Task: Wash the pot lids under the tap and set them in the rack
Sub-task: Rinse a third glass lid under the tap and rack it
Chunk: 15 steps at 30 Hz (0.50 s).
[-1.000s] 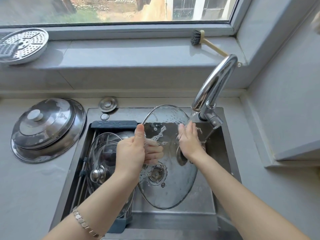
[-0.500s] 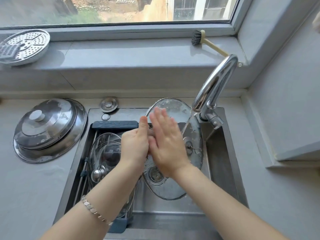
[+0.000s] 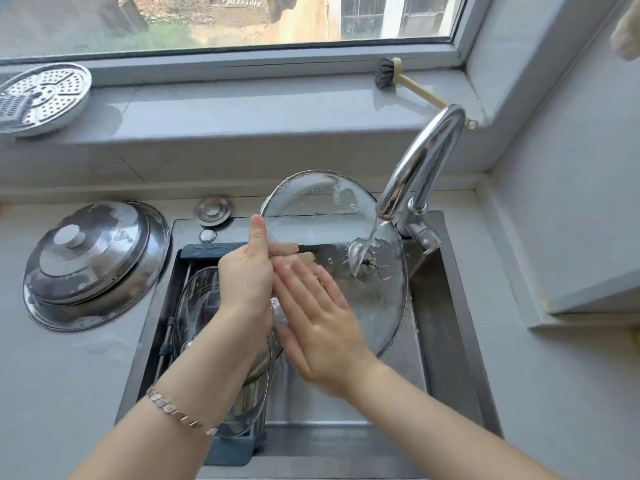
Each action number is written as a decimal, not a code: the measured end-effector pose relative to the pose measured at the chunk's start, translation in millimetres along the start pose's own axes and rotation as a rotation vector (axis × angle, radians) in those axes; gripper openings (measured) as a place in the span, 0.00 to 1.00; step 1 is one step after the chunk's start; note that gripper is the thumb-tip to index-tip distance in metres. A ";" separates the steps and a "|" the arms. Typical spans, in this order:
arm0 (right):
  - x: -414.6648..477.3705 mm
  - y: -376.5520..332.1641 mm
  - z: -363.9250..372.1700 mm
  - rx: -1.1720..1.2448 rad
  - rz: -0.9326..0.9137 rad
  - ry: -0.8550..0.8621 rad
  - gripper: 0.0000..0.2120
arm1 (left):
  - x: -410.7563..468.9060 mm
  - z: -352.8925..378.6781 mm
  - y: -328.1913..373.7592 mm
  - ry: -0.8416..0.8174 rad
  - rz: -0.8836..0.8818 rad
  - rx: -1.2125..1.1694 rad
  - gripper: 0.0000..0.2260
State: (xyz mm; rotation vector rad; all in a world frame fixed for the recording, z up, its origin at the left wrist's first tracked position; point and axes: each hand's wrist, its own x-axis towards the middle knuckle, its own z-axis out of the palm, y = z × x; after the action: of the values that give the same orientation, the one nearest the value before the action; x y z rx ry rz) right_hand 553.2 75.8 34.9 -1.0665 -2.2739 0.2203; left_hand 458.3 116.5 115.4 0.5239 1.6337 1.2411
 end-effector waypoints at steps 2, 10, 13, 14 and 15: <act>-26.8 12.4 5.0 -0.037 -0.083 0.009 0.25 | -1.8 -5.4 4.9 -0.038 -0.021 -0.042 0.25; 25.0 -10.7 -4.4 0.081 0.130 0.121 0.24 | -10.9 -1.8 -3.8 0.089 0.005 0.022 0.22; -4.2 1.4 2.7 0.057 -0.008 0.081 0.22 | -9.1 -3.4 -4.0 0.052 -0.029 -0.019 0.24; -21.5 8.9 6.8 0.051 -0.025 0.055 0.22 | -8.6 -4.4 -3.7 0.036 -0.039 -0.043 0.24; -39.4 15.2 10.2 0.067 0.010 0.035 0.23 | -7.9 -5.0 -3.5 0.032 -0.046 -0.064 0.24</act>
State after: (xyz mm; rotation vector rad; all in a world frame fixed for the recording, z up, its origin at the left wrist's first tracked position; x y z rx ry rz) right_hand 576.2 57.7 2.9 -1.0400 -2.2143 0.2777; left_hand 458.0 106.5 115.7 0.4266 1.6183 1.2687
